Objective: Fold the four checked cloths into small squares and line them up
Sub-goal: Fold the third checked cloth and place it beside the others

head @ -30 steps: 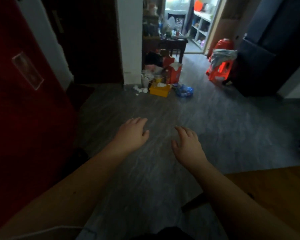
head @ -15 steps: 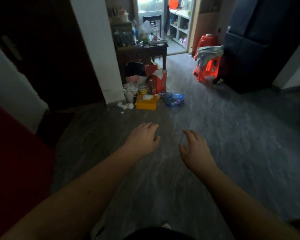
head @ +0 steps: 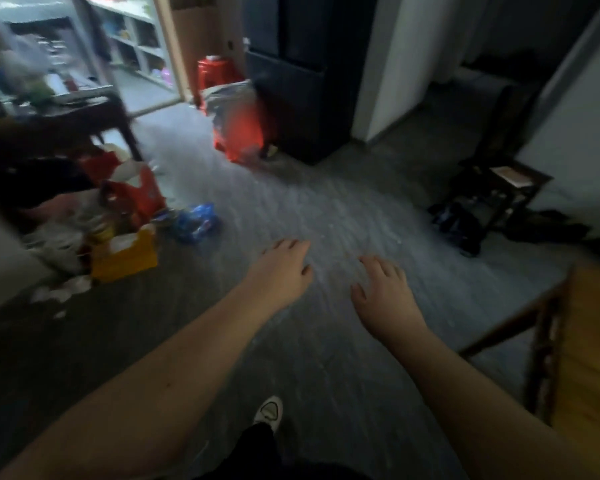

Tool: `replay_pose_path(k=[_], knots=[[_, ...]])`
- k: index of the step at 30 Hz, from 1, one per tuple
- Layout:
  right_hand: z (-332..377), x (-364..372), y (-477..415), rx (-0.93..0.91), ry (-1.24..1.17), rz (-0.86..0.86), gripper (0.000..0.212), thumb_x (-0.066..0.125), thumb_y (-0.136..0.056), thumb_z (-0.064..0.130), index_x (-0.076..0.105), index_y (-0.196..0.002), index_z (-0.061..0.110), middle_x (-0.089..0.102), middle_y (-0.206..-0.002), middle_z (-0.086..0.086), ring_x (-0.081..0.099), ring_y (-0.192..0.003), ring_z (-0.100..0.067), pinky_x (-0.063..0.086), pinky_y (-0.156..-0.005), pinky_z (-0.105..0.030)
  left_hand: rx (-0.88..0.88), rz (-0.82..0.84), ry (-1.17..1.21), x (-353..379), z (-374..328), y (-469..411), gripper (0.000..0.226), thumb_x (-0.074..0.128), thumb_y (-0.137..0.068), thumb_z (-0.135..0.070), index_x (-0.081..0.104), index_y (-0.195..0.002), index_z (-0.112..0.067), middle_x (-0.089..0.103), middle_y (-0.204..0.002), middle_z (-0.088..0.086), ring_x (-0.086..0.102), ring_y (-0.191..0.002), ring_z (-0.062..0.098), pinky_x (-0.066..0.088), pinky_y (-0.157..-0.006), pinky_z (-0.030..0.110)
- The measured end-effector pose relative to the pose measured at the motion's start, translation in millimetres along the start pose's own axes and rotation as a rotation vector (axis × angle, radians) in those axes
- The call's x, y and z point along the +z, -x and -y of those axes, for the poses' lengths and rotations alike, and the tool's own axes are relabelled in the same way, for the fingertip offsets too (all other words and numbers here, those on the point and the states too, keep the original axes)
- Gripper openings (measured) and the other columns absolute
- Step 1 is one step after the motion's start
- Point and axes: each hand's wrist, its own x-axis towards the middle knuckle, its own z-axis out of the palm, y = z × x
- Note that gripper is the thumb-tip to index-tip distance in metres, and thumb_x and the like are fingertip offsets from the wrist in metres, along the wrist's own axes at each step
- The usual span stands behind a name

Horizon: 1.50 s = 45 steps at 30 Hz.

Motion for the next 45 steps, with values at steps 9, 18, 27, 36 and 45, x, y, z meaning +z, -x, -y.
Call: replay_pose_path(k=[9,18,27,36,45], knots=[[-83.4,-42.3,-62.6,0.497,0.008,-0.181,0.058,0.054,-0.097,0.031,0.038,-0.150,0.017,0.041,-0.154,-0.008,0.031,-0.144,-0.030,0.031,-0.118,-0.045,0.461,0.189,-0.008,43.9,-88.6,-197.1,0.054,0.050,-0.098,-0.038,0.041,-0.148,-0.017,0.052,-0.144,0.010,0.048,-0.131,0.032,0.042,-0.104,0.043],[-201.3,-97.1,-11.6,0.951,-0.088,-0.386,0.060,0.054,-0.098,0.030,0.034,-0.154,0.019,0.034,-0.159,-0.005,0.023,-0.148,-0.025,0.020,-0.121,-0.040,0.957,0.382,-0.002,115.7,-288.5,-256.3,0.056,0.048,-0.099,-0.040,0.037,-0.151,-0.019,0.041,-0.155,0.006,0.038,-0.141,0.026,0.034,-0.115,0.043],[-357.0,-136.1,63.0,1.254,-0.206,-0.579,0.062,0.053,-0.098,0.035,0.028,-0.155,0.026,0.029,-0.161,0.001,0.019,-0.151,-0.021,0.019,-0.122,-0.042,1.268,0.525,-0.052,194.3,-518.3,-237.4,0.055,0.045,-0.102,-0.039,0.034,-0.153,-0.022,0.036,-0.158,0.000,0.029,-0.147,0.018,0.027,-0.120,0.038],[-453.3,-115.0,125.0,1.533,-0.363,-0.572,0.061,0.053,-0.100,0.033,0.029,-0.155,0.027,0.032,-0.160,0.002,0.022,-0.150,-0.018,0.022,-0.122,-0.041,1.432,0.744,-0.232,277.8,-644.6,-223.7,0.052,0.046,-0.101,-0.035,0.037,-0.151,-0.023,0.044,-0.152,0.000,0.038,-0.140,0.018,0.037,-0.114,0.040],[-498.1,-67.1,138.6,1.791,-0.459,-0.465,0.064,0.051,-0.099,0.036,0.025,-0.157,0.027,0.028,-0.162,0.001,0.021,-0.151,-0.019,0.021,-0.124,-0.043,1.566,0.935,-0.377,375.2,-684.2,-214.4,0.054,0.050,-0.100,-0.028,0.036,-0.152,-0.023,0.042,-0.152,-0.001,0.036,-0.141,0.018,0.034,-0.116,0.039]])
